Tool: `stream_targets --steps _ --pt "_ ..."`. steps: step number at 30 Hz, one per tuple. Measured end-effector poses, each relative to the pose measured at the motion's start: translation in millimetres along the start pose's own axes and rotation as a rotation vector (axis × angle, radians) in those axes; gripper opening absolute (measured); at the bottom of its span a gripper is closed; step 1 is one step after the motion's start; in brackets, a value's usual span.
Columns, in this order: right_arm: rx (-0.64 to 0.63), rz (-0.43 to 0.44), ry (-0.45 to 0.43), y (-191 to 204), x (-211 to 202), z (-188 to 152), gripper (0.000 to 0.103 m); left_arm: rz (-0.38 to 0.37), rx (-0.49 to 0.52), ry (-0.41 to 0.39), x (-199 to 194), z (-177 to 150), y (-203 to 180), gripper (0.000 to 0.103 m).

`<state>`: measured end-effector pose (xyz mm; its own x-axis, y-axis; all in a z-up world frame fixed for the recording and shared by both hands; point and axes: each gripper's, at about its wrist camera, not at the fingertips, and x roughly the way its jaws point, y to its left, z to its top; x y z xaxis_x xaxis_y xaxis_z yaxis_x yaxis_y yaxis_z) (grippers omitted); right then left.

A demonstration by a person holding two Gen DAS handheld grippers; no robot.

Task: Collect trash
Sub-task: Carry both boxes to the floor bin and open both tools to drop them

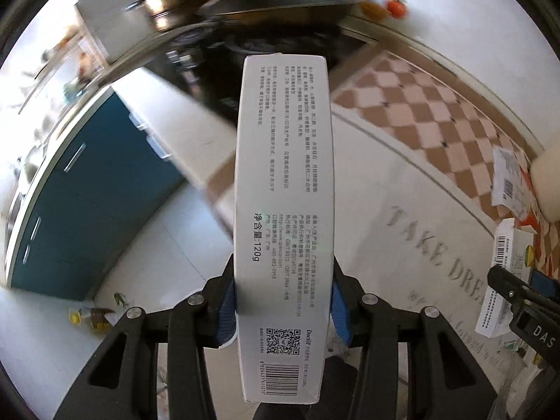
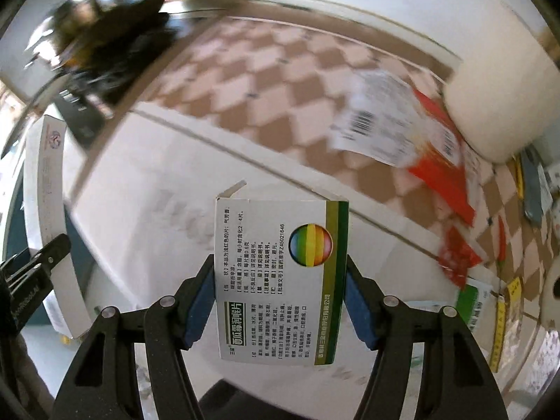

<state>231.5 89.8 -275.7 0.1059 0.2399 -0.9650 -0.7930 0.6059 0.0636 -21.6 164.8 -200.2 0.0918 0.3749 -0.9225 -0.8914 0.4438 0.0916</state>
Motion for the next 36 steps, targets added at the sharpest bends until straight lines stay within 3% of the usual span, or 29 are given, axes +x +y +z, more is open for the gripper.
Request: stream_targets --steps 2,5,10,13,18,22,25,26,27,29,32,33,34,36 --pt "-0.039 0.048 -0.009 27 -14 -16 0.068 0.007 -0.046 0.01 20 2 5 0.042" --pt "-0.11 0.106 -0.002 79 -17 -33 0.068 0.017 -0.12 0.049 40 -26 42 0.042" --pt "-0.27 0.194 0.073 176 5 -82 0.068 0.01 -0.276 0.2 97 -84 128 0.042" --pt "-0.362 0.247 0.136 237 41 -118 0.068 -0.026 -0.4 0.318 158 -133 186 0.042" --pt "-0.482 0.255 0.266 322 142 -179 0.068 -0.112 -0.537 0.47 275 -201 254 0.042" --pt "-0.517 0.237 0.337 364 232 -217 0.068 -0.196 -0.648 0.59 386 -251 281 0.043" --pt "-0.518 0.228 0.402 388 306 -243 0.068 -0.28 -0.724 0.639 451 -279 303 0.044" --pt "-0.512 0.233 0.432 394 332 -251 0.068 -0.29 -0.738 0.645 465 -286 308 0.054" --pt "-0.502 0.235 0.454 400 356 -258 0.068 -0.302 -0.751 0.648 479 -293 312 0.073" --pt "-0.491 0.25 0.505 408 394 -268 0.068 -0.291 -0.774 0.642 497 -306 322 0.088" --pt "-0.458 0.27 0.583 421 451 -283 0.07 -0.232 -0.793 0.636 500 -324 331 0.089" --pt "-0.447 0.277 0.605 425 467 -284 0.074 -0.199 -0.787 0.635 497 -327 332 0.089" --pt "-0.446 0.278 0.617 428 479 -284 0.087 -0.153 -0.78 0.625 490 -332 332 0.089" --pt "-0.453 0.269 0.607 433 493 -288 0.103 -0.065 -0.755 0.606 473 -334 329 0.089"
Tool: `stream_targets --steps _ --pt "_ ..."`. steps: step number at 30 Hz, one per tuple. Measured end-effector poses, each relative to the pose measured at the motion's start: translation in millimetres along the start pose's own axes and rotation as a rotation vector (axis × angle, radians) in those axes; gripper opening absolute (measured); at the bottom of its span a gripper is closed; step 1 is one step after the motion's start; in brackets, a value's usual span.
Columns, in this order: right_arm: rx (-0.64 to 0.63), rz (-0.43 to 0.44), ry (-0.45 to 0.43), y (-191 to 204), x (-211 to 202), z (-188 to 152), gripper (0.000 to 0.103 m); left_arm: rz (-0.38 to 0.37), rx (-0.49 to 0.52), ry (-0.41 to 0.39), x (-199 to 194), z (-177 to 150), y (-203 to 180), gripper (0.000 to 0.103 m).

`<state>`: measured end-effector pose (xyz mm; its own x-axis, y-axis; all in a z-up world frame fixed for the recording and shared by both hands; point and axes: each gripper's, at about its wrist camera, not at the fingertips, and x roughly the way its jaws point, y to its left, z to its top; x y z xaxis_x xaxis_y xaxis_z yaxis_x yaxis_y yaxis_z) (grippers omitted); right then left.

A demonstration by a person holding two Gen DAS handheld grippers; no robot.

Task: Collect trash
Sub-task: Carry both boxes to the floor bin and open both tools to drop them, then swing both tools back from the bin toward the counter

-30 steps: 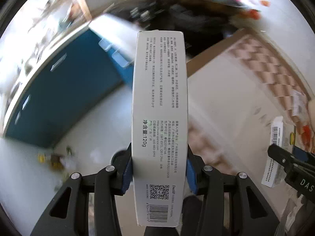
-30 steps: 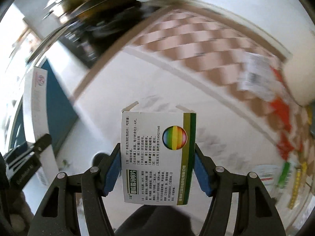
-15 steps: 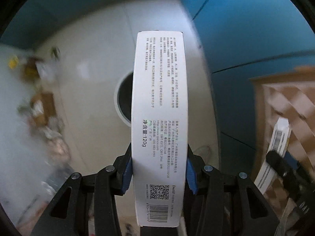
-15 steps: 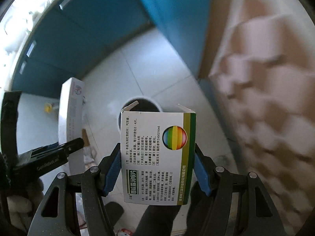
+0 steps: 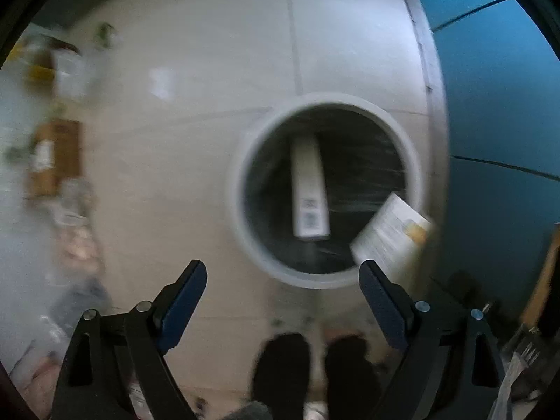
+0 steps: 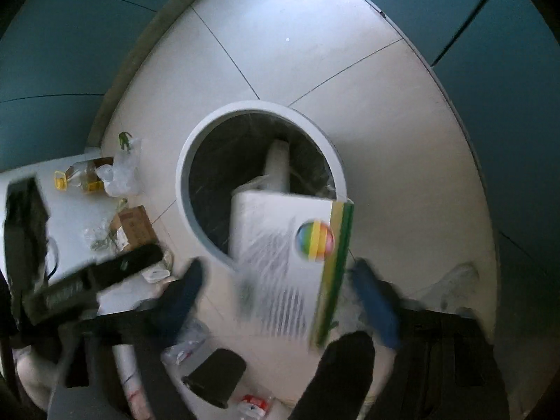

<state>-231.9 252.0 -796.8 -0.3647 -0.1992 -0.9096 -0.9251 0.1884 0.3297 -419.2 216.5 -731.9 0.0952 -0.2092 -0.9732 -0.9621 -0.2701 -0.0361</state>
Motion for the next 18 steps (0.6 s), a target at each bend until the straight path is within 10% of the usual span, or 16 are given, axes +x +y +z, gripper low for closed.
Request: stream_targets --steps 5,18 --pt "-0.061 -0.106 -0.055 6 -9 -7 0.103 0.142 0.011 -0.114 -48 -32 6 0.089" --pt "-0.22 -0.261 -0.14 46 -170 -64 0.103 0.181 0.033 -0.255 -198 -111 -16 0.089"
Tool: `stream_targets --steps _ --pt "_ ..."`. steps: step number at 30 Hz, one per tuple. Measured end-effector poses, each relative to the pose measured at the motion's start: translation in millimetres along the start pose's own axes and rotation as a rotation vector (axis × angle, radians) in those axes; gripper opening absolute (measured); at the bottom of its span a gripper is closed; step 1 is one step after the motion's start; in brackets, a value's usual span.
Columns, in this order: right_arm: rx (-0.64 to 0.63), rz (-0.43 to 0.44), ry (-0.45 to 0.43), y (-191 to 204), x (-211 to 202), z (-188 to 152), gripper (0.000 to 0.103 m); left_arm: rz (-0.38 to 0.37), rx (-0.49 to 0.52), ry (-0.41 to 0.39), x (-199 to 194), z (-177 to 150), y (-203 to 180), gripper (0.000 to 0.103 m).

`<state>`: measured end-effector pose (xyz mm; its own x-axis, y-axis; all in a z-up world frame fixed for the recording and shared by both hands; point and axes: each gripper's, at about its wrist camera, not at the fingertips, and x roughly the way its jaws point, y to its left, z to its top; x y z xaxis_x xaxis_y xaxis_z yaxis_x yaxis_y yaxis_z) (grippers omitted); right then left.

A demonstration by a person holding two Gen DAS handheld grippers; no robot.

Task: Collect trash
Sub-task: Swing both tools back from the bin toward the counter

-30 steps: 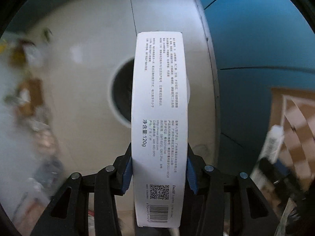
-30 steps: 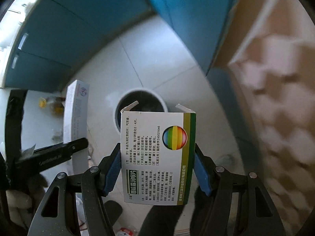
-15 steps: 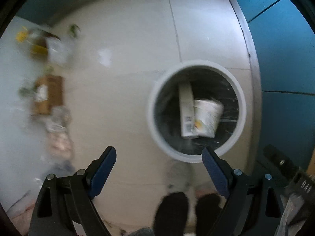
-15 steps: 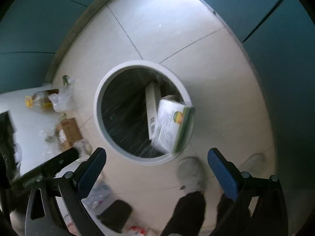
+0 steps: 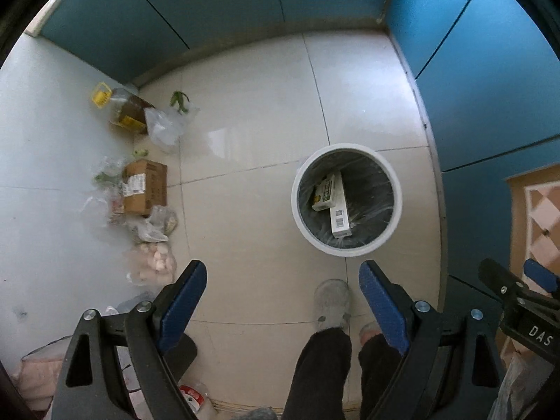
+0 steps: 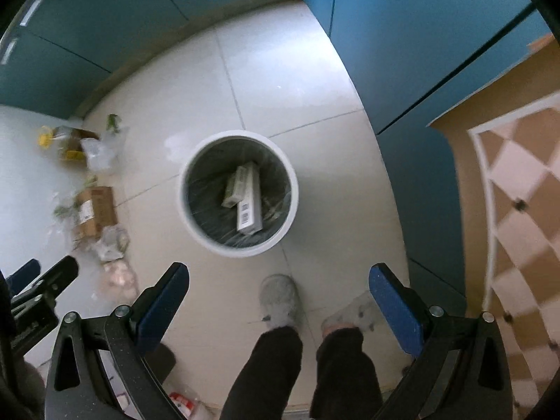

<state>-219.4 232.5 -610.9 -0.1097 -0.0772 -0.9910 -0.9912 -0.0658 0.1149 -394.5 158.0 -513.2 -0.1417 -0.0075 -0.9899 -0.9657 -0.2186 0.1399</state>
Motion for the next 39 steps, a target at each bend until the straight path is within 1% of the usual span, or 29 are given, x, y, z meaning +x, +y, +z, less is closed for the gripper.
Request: stream_targets --steps 2,7,11,15,20,25,26,27,30,31,33,36,37,39 --pt "-0.014 -0.003 -0.022 2 -34 -10 0.103 0.001 0.002 -0.025 -26 -9 3 0.089" --pt "-0.039 -0.001 -0.097 9 -122 -33 0.103 -0.038 -0.013 -0.065 -88 -26 12 0.089" --pt "-0.072 0.001 -0.159 19 -188 -51 0.103 -0.054 -0.003 -0.11 -131 -39 17 0.089" --pt "-0.078 0.03 -0.209 25 -248 -72 0.103 -0.062 -0.003 -0.157 -172 -54 25 0.089" --pt "-0.085 0.081 -0.251 28 -309 -98 0.103 -0.077 -0.008 -0.204 -219 -73 27 0.089" --pt "-0.093 0.129 -0.289 26 -347 -124 0.103 -0.067 0.012 -0.265 -262 -88 16 0.089" --pt "-0.093 0.141 -0.296 24 -354 -128 0.103 -0.066 0.018 -0.283 -270 -91 11 0.091" --pt "-0.093 0.155 -0.303 21 -361 -133 0.103 -0.064 0.026 -0.297 -277 -94 5 0.103" --pt "-0.075 0.19 -0.343 4 -378 -144 0.103 -0.066 0.058 -0.338 -298 -97 -16 0.103" --pt "-0.063 0.202 -0.355 -4 -378 -146 0.103 -0.071 0.075 -0.351 -307 -98 -28 0.103" --pt "-0.022 0.233 -0.385 -26 -391 -153 0.103 -0.086 0.115 -0.373 -320 -99 -50 0.103" --pt "0.078 0.257 -0.442 -81 -414 -171 0.103 -0.101 0.229 -0.406 -338 -103 -102 0.103" --pt "0.106 0.256 -0.456 -98 -418 -177 0.103 -0.108 0.277 -0.416 -344 -106 -126 0.103" --pt "0.201 0.243 -0.498 -147 -431 -198 0.103 -0.134 0.381 -0.434 -356 -113 -176 0.103"
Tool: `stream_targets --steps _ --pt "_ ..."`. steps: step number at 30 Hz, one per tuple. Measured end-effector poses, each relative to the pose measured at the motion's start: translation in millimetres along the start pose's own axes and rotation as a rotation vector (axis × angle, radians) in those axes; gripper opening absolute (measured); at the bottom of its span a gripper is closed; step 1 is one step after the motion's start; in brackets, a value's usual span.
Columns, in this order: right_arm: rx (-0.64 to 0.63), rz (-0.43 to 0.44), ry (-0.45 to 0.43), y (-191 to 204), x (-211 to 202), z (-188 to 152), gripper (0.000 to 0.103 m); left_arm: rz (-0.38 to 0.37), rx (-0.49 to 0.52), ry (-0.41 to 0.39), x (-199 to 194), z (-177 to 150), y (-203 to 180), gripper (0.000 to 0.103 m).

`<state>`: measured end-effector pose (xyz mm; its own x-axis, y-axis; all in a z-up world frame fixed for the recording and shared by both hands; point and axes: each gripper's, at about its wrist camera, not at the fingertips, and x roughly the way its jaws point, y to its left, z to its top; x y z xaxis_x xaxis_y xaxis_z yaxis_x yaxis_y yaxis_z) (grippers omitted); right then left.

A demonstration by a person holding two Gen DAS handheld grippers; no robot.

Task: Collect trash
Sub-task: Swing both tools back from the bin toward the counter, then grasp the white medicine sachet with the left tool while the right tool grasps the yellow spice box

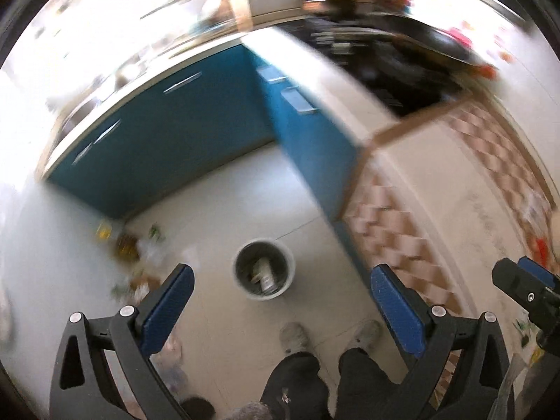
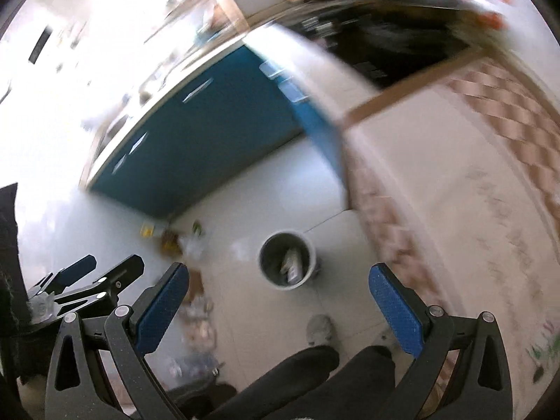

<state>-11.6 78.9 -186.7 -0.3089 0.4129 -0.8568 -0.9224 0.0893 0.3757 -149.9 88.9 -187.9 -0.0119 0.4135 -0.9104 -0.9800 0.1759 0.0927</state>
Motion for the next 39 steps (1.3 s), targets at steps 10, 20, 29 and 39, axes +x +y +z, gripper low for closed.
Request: stream_targets --steps 10,20,29,39 --pt "0.486 -0.289 -0.115 -250 -126 -81 0.103 -0.301 0.465 0.156 13 -3 -288 0.103" --pt "0.909 -0.494 -0.09 -440 -185 -216 0.103 -0.402 0.657 0.59 88 -100 -461 0.082" --pt "0.975 -0.523 -0.056 -493 -171 -258 0.103 -0.284 0.682 0.508 99 -106 -484 0.045" --pt "0.812 -0.602 0.079 -502 -117 -239 0.092 -0.254 0.716 0.436 97 -91 -481 0.0"
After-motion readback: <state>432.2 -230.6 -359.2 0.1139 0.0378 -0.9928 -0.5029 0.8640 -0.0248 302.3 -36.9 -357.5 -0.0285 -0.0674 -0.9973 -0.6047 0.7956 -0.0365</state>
